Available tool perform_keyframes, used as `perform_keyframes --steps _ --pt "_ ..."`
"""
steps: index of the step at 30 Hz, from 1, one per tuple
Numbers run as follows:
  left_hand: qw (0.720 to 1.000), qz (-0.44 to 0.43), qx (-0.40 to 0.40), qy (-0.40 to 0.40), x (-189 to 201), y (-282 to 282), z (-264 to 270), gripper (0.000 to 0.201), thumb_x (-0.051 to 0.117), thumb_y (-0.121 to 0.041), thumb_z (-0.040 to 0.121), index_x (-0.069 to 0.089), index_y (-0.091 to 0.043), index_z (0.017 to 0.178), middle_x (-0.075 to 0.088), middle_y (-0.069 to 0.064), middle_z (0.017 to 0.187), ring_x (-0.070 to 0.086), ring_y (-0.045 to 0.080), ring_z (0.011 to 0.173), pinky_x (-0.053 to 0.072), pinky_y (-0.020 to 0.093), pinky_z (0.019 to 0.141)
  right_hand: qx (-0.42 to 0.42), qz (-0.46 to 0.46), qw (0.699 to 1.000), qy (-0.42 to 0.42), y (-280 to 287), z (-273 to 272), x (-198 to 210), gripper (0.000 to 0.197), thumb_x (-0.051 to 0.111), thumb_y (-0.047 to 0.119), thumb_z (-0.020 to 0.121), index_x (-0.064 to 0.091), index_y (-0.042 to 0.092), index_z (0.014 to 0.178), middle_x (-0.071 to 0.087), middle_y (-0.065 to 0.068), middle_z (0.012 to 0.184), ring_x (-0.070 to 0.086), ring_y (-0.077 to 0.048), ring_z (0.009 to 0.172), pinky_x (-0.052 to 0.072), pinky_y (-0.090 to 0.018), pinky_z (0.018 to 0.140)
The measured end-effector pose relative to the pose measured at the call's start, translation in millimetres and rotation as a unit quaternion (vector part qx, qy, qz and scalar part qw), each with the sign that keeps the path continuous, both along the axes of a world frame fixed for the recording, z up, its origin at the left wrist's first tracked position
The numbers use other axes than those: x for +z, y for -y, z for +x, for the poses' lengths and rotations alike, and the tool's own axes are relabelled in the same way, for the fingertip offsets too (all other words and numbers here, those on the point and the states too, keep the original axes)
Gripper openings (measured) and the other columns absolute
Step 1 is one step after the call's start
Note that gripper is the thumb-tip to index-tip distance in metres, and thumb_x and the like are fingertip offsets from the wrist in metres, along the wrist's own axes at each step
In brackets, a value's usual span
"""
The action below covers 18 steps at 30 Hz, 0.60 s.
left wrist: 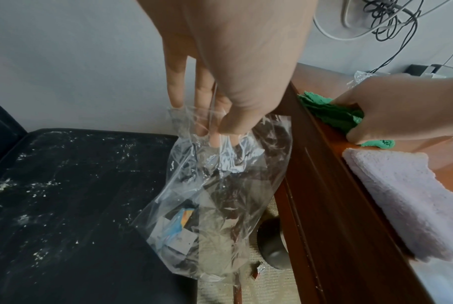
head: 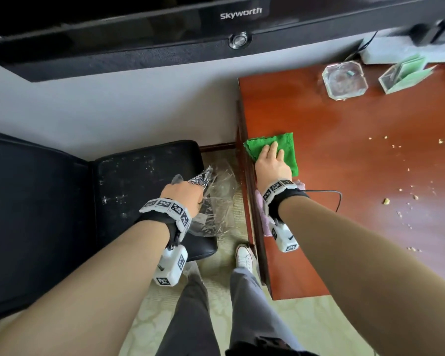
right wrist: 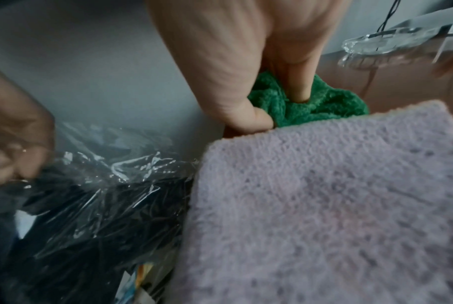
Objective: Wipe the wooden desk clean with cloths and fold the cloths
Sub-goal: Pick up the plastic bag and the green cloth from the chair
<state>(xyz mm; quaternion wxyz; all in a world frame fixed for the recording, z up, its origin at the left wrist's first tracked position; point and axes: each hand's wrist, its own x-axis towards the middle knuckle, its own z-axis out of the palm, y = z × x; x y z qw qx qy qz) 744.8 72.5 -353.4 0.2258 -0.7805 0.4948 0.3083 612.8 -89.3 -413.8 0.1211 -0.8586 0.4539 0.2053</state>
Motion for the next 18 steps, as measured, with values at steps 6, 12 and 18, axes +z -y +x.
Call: perform_keyframes --steps 6,12,18 --pt "1.0 0.009 0.014 0.016 8 -14 -11 0.023 0.049 -0.013 0.095 0.062 -0.025 0.11 0.065 0.0 0.109 0.058 0.022 0.091 0.049 0.037 0.088 0.019 -0.013 0.999 0.038 30 -7 27 0.03 0.05 0.0 0.088 0.058 0.004 0.116 0.06 -0.018 0.118 0.061 -0.039 0.106 0.051 -0.04 0.08" --pt "0.998 0.026 0.032 0.037 37 -32 -28 0.023 0.05 -0.007 0.092 0.062 -0.021 0.105 0.064 0.002 0.106 0.053 0.023 0.083 0.052 0.038 0.085 -0.141 0.043 0.978 0.144 41 -34 64 0.022 0.054 0.003 0.079 0.062 0.008 0.099 0.063 -0.02 0.101 0.062 -0.04 0.09 0.05 -0.037 0.071" --pt "0.997 0.032 0.011 0.063 67 -41 -56 0.027 0.048 -0.004 0.089 0.063 -0.019 0.106 0.064 0.005 0.109 0.061 0.027 0.097 0.044 0.04 0.095 -0.22 0.063 0.952 0.203 29 -85 103 0.021 0.052 0.006 0.08 0.065 0.008 0.097 0.065 -0.019 0.097 0.054 -0.034 0.076 0.042 -0.031 0.066"
